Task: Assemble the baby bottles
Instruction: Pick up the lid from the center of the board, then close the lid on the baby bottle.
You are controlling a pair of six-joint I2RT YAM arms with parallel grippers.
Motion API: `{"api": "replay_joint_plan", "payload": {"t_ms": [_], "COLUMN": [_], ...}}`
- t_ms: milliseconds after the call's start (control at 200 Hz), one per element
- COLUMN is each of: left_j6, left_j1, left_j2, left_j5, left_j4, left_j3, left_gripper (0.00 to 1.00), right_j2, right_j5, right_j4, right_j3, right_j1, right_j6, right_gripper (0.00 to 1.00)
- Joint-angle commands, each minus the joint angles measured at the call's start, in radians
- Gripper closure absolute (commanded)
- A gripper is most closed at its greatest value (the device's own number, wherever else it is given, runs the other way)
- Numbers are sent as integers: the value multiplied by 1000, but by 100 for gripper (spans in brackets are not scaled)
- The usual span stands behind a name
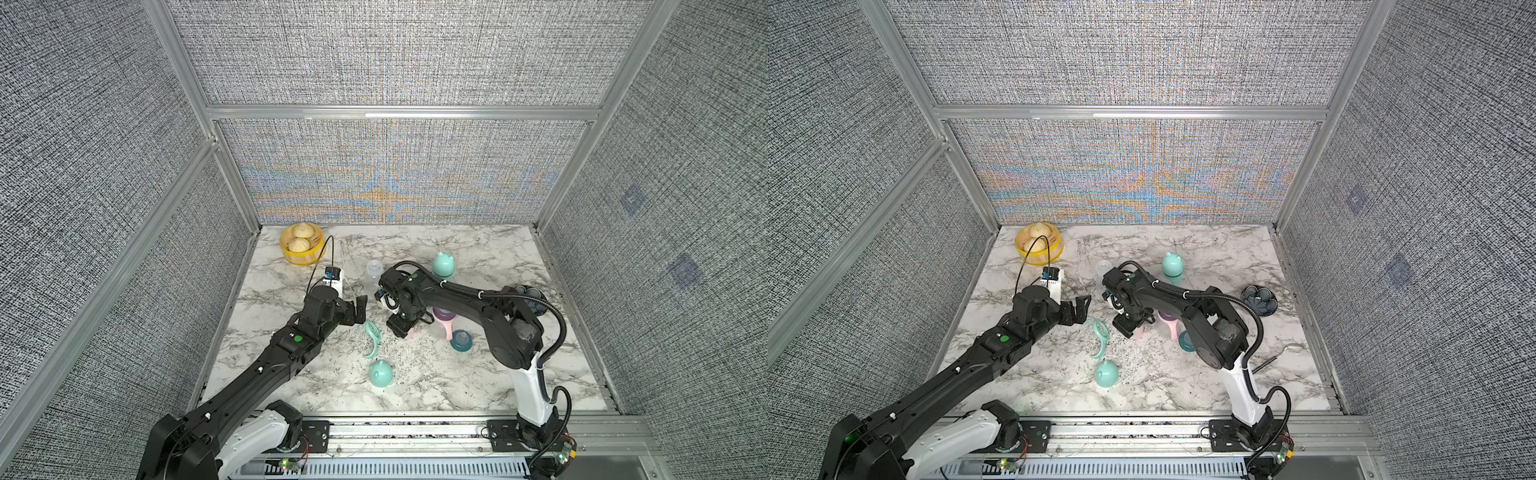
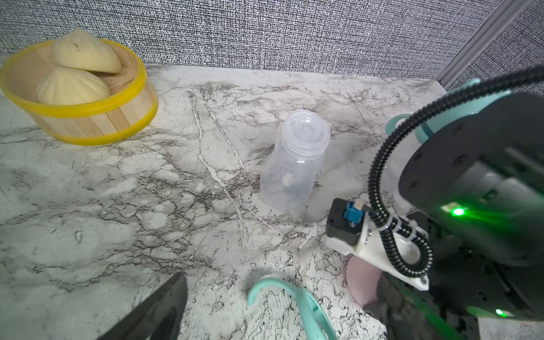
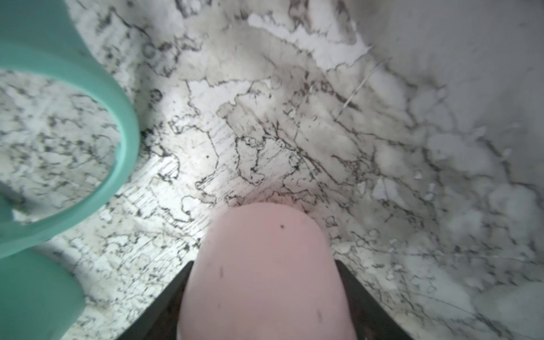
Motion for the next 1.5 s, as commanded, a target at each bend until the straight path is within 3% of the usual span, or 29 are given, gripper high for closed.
{"api": "replay_joint_plan", "payload": {"t_ms": [0, 425, 856, 1191, 1496], "left_j6": [-3, 4, 8, 4, -1], "left_j1": [1, 1, 1, 1, 1], "left_j2": [2, 41, 93, 115, 124], "left_j5": [5, 50, 88, 101, 109], "left_j4": [39, 96, 121, 133, 139], "left_j3": [-4, -10, 14, 22, 22], "left_gripper": [0, 0, 0, 0, 0], "right_j2": [-33, -198, -335, -426, -426], "right_j5": [2, 37, 170, 240, 174], "right_j4": [-39, -176, -347, -425, -419], "right_j3": [20, 128, 239, 188, 130], "right_j1": [3, 10, 15, -10, -94], "right_j6": [5, 54, 94, 119, 104], "right_gripper": [30, 31, 31, 31, 31]}}
